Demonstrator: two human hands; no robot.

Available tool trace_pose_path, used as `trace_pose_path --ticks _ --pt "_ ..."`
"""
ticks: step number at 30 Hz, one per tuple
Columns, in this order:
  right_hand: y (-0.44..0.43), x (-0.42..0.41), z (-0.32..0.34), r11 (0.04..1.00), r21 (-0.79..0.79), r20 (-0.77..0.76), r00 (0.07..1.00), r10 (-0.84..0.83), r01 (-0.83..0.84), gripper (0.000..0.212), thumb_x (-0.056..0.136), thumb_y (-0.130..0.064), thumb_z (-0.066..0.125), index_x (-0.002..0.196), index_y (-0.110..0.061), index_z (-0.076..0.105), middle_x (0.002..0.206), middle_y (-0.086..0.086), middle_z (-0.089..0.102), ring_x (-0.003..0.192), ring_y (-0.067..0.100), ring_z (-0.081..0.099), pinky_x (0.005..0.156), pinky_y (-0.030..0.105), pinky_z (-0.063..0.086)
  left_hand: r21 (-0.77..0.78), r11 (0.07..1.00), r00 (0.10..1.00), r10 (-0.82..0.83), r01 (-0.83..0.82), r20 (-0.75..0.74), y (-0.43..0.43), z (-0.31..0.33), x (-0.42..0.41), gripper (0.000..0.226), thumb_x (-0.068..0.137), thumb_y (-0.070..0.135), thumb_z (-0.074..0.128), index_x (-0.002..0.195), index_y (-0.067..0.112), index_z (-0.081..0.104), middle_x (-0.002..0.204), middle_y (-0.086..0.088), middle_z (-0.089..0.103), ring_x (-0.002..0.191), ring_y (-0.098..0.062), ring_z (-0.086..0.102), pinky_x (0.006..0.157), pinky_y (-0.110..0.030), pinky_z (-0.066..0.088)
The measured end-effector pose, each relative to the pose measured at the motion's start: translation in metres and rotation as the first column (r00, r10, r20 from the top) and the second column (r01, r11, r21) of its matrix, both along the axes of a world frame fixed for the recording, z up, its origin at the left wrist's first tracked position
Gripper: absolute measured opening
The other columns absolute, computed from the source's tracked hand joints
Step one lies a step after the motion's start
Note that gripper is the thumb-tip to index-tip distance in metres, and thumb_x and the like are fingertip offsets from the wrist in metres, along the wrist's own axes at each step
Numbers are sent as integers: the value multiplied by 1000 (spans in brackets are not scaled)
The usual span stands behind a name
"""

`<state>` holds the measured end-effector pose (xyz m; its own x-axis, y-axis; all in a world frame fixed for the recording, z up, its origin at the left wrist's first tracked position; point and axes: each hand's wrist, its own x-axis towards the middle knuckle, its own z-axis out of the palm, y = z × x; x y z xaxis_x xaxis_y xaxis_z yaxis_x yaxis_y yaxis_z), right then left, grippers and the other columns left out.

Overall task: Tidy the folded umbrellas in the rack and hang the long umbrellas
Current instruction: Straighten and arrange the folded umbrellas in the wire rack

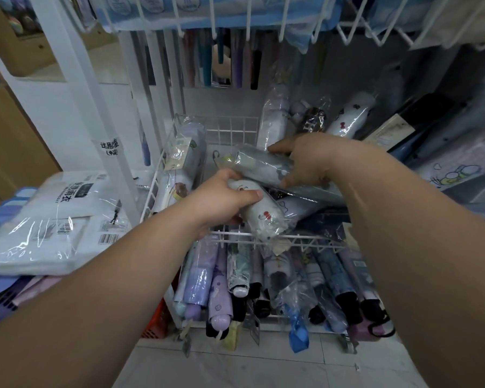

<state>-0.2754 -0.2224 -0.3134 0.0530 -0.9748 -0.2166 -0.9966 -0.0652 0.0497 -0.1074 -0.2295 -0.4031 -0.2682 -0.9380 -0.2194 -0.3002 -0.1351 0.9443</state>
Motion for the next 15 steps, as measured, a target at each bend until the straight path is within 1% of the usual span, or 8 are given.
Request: trace_pose_path --ticks 3,4,6,8,10,12,14,15 --pt "3 -4 3 999 31 13 999 31 -31 83 91 -27 69 156 -38 19 157 1 38 94 20 54 80 27 48 75 996 995 62 -56 -72 1 -1 -8 63 83 15 82 133 16 44 119 -13 65 101 -33 71 79 -57 62" --pt "4 -6 5 998 54 16 999 33 -33 88 89 -25 72 156 -40 18 159 0 33 101 22 57 82 27 50 92 993 991 86 -76 -105 0 -1 -9 63 83 11 82 133 15 44 121 -14 64 102 -34 71 76 -57 62" --pt "7 -11 9 995 85 -44 998 46 -42 95 86 -25 76 157 -40 14 162 -1 29 125 25 53 93 27 45 138 985 976 124 -99 -182 -2 -3 -10 61 84 2 78 133 14 45 124 -16 63 101 -35 70 68 -54 63" --pt "8 -15 9 995 86 -72 996 51 -45 96 85 -29 77 157 -41 14 162 -1 29 136 25 44 102 28 39 180 977 956 155 -111 -249 -2 -4 -12 60 86 -4 73 135 15 46 124 -18 63 99 -35 69 72 -55 62" --pt "8 -20 7 997 66 -11 999 39 -38 94 85 -28 77 156 -44 18 157 0 38 126 23 49 98 27 39 200 972 940 181 -125 -291 -2 -5 -13 58 87 -9 69 135 15 47 123 -18 63 99 -36 69 80 -60 59" --pt "6 -24 3 999 33 89 996 27 -30 89 85 -25 77 153 -47 24 150 0 47 114 22 53 91 25 38 198 970 934 195 -140 -298 -4 -4 -12 57 87 -11 66 135 17 49 122 -16 64 100 -36 68 83 -62 58" --pt "3 -28 1 1000 -13 164 986 29 -27 85 85 -26 77 151 -49 28 147 -1 50 109 20 52 89 22 36 174 973 935 199 -153 -292 -5 -1 -9 59 86 -12 65 134 20 52 121 -13 66 98 -32 69 80 -56 60" --pt "2 -29 0 999 -35 197 980 30 -24 85 85 -26 77 151 -49 29 147 -1 49 110 19 52 89 21 35 154 975 937 199 -160 -287 -7 0 -6 59 86 -12 65 133 21 53 119 -11 68 95 -29 69 74 -49 61"
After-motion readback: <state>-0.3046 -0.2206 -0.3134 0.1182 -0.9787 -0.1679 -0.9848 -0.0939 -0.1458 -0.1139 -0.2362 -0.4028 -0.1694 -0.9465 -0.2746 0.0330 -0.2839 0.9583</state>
